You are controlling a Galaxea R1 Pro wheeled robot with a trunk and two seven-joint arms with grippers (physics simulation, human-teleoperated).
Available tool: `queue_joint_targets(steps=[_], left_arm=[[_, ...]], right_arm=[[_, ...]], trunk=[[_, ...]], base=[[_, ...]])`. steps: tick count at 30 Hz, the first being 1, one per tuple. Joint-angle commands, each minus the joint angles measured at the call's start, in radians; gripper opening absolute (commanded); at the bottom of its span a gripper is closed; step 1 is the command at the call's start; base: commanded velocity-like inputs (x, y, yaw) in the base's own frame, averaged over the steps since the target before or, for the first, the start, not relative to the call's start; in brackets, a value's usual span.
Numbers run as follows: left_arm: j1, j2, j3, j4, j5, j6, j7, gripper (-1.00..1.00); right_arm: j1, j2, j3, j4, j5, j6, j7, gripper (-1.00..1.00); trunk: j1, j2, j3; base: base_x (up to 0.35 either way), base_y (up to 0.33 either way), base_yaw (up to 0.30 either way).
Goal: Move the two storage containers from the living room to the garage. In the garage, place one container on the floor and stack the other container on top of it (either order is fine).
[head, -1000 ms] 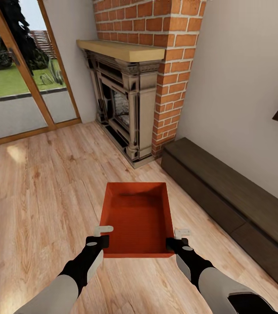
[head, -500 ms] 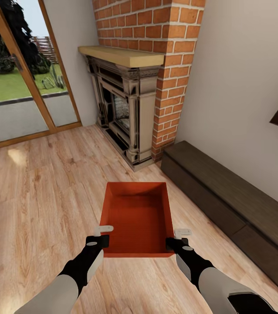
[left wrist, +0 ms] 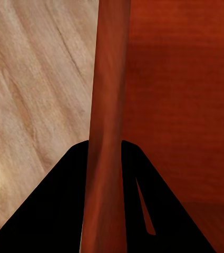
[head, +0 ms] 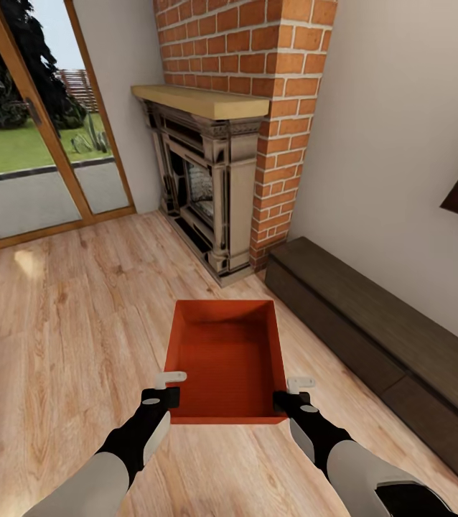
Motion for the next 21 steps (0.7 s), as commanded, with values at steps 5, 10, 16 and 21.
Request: queue_joint_targets(steps=[5, 10, 16, 21], left_arm=[[0.0, 0.002, -0.004, 0.002, 0.009, 0.009, 0.038, -1.0], [0.0, 0.002, -0.003, 0.002, 0.009, 0.009, 0.038, -1.0], [0.0, 0.004, -0.003, 0.002, 0.009, 0.009, 0.037, -1.0], [0.0, 0.005, -0.003, 0.002, 0.009, 0.009, 0.035, -1.0]], right_arm=[[-0.002, -0.006, -0.015, -0.002, 0.011, -0.059, -0.078, -1.0], [-0.002, -0.006, -0.015, -0.002, 0.011, -0.059, -0.078, -1.0], [-0.002, -0.006, -0.015, -0.002, 0.011, -0.059, -0.078, -1.0], [-0.002, -0.006, -0.014, -0.002, 0.011, -0.059, -0.078, -1.0]], trunk=[[0.001, -0.002, 0.006], [0.001, -0.002, 0.014], [0.001, -0.002, 0.024], [0.001, -0.002, 0.031]], base=[[0.0, 0.0, 0.0], [0.0, 0.0, 0.0], [0.0, 0.0, 0.0], [0.0, 0.0, 0.0]])
